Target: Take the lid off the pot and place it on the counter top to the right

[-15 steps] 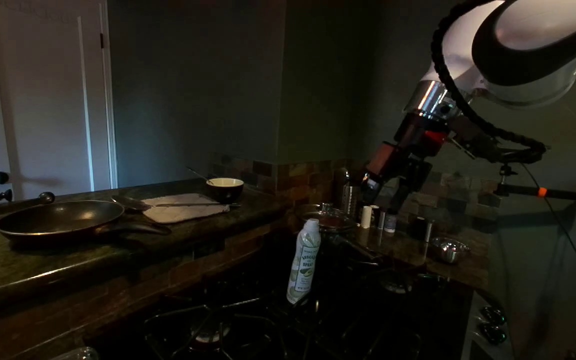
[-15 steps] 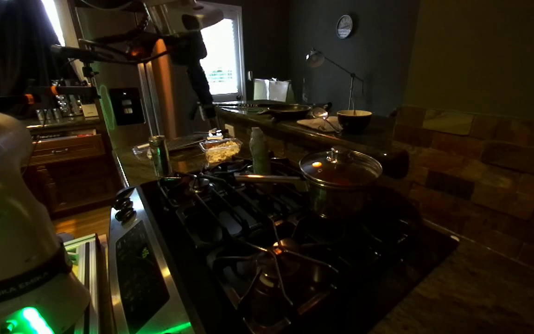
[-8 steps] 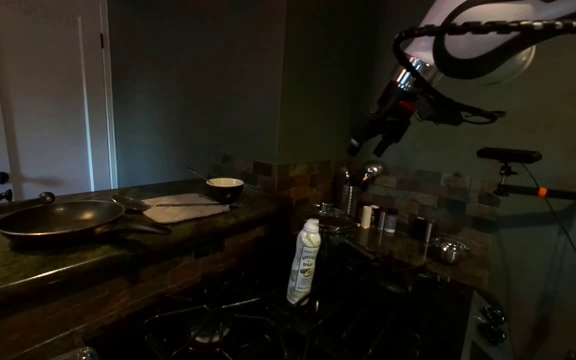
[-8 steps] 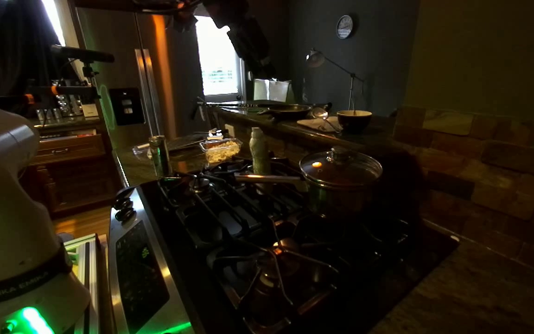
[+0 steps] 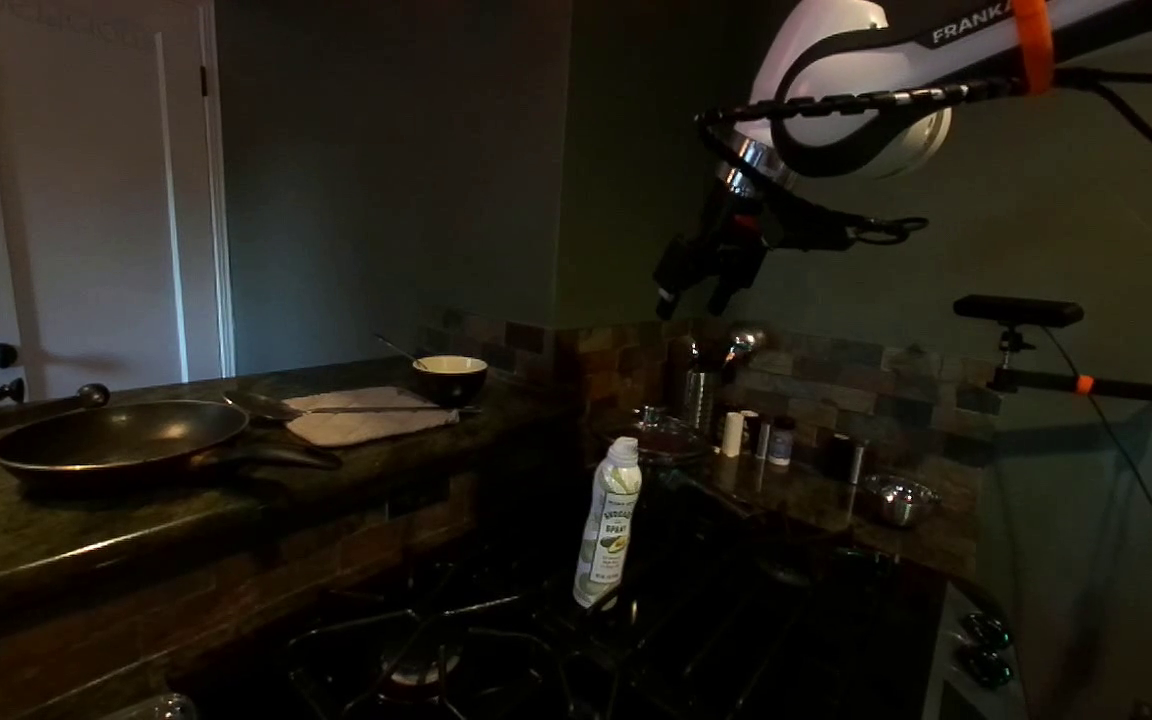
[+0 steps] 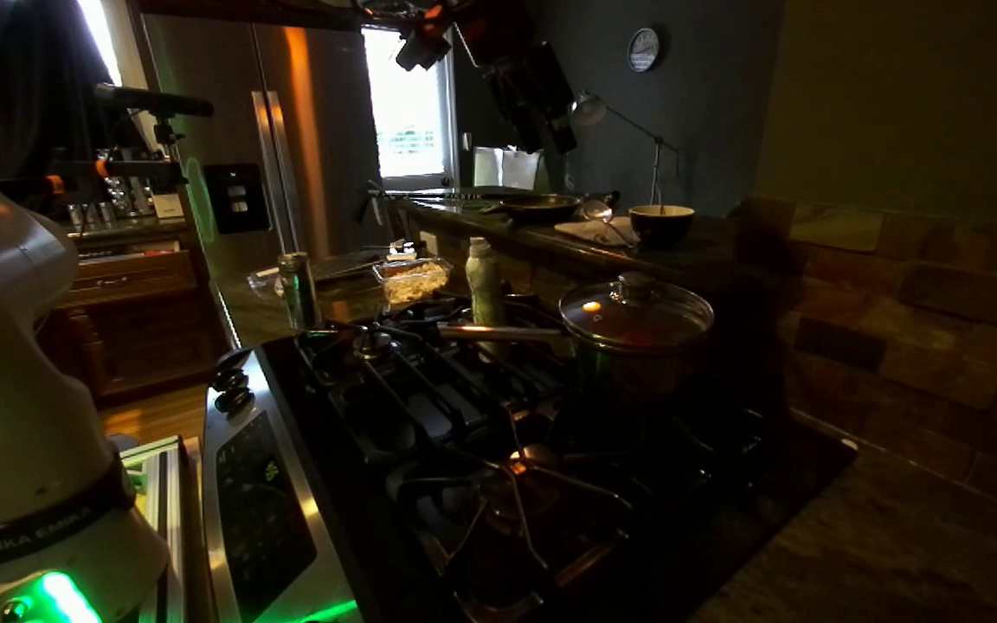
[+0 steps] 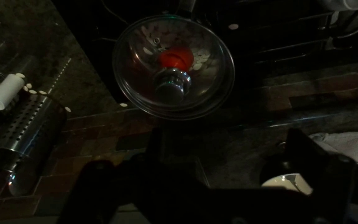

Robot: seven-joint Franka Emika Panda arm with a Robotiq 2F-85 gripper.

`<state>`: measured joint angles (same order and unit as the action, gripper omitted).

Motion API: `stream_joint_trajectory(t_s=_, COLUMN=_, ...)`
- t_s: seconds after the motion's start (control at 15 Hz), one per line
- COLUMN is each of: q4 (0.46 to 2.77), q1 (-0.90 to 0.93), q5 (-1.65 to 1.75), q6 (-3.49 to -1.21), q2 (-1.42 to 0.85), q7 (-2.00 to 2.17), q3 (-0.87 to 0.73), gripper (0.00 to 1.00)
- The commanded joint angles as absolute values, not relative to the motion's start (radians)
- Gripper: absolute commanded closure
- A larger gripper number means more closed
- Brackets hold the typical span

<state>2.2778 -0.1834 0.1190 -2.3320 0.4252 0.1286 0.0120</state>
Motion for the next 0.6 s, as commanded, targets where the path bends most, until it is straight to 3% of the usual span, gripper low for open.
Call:
stream_joint_trajectory(t_s=0.0, q4=2.211, q1=-0.218, q5=0.224, q6=-2.283, q2=0.315, q7=0.291, q3=0.052, gripper=0.0)
stream_joint_trajectory(t_s=0.4, q4=2.062, q1=-0.184, q5=0.21, q6=-2.212, q2=0.077, q7=0.39, q3=0.012, gripper=0.0)
stream_joint_trajectory(t_s=0.53, q4=2.124, q1=-0.169, q5=0.228, q6=-2.264, q2=0.127, q7=0.375, q3=-0.004, gripper=0.0)
